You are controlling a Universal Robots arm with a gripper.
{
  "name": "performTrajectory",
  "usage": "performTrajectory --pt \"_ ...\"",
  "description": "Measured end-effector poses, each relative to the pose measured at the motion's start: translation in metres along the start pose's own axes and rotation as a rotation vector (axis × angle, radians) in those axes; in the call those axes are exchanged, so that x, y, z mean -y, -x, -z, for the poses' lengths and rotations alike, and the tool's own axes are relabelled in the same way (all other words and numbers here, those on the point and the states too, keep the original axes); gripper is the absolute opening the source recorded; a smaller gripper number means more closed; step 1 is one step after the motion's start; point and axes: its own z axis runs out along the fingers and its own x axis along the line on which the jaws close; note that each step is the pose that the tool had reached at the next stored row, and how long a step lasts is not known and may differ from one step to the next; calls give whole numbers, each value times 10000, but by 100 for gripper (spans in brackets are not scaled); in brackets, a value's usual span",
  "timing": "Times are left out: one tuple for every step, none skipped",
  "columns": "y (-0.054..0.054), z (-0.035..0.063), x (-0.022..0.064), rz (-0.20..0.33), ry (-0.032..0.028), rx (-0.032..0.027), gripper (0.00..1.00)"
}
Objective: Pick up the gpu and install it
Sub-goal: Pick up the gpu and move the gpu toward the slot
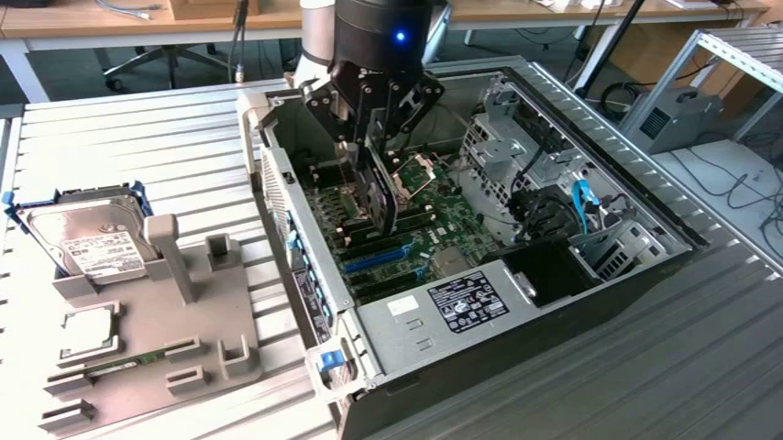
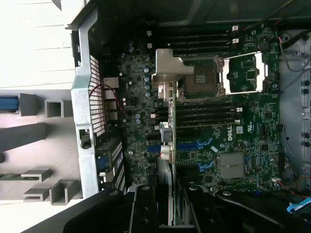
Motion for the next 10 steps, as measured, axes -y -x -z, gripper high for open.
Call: performTrajectory --pt "8 -6 -5 1 0 0 26" --pt "16 -12 -10 1 0 0 26" --pt "23 -17 -13 0 0 1 26" --pt "32 -22 -17 0 0 1 26" --pt "39 -27 -21 1 1 1 26" --pt "47 -32 -25 0 0 1 26" --pt "53 -36 -29 0 1 0 26" --pt "60 -40 -33 0 -1 -1 26" --pt "65 -45 -37 0 0 0 26" --pt "71 -49 -40 0 0 0 26"
